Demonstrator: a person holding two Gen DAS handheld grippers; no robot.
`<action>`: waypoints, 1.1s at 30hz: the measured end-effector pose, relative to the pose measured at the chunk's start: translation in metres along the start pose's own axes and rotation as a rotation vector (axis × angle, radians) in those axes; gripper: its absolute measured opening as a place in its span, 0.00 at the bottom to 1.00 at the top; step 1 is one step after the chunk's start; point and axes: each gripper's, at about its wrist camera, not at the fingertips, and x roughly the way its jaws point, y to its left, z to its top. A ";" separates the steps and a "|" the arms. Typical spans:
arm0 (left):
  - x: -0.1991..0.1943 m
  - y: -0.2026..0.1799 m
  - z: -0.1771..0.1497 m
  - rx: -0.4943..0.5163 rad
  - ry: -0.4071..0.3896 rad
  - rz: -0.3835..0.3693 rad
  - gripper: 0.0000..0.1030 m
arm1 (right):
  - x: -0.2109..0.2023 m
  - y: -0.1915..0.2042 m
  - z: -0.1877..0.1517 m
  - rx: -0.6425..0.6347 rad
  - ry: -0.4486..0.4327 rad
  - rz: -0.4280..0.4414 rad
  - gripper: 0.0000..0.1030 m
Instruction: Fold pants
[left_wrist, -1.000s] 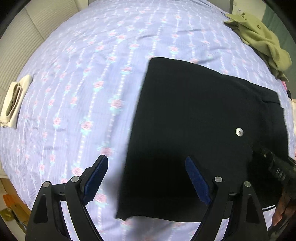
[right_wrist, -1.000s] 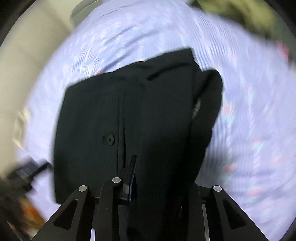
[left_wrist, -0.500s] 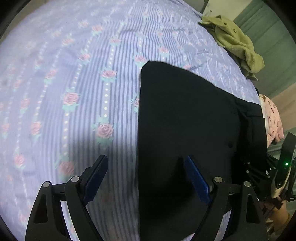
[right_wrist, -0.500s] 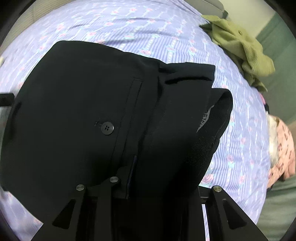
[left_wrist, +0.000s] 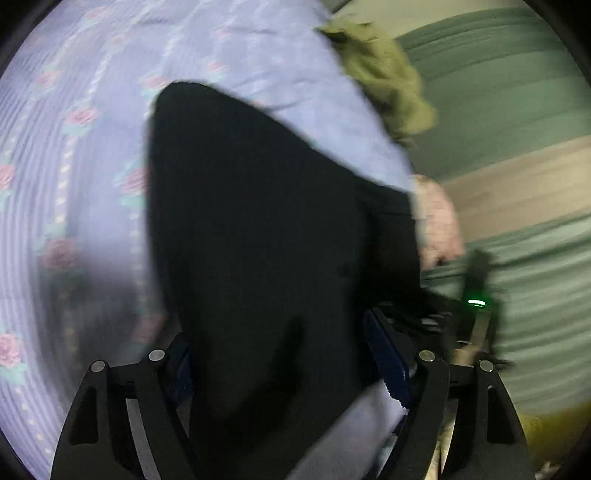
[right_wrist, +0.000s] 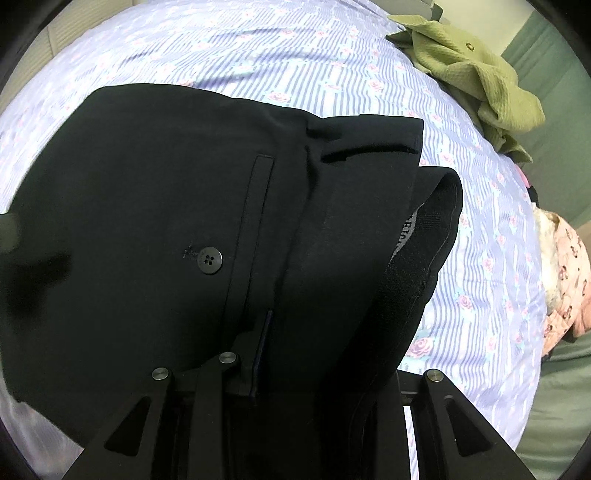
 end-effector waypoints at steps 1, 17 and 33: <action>-0.003 0.003 0.001 -0.027 -0.017 -0.065 0.76 | 0.001 -0.002 0.001 0.010 0.001 0.009 0.26; 0.010 -0.042 -0.003 0.007 -0.036 0.466 0.14 | -0.012 -0.022 0.013 0.026 -0.032 0.045 0.24; -0.134 -0.143 -0.080 0.178 -0.293 0.668 0.14 | -0.170 -0.034 -0.005 0.013 -0.263 0.134 0.23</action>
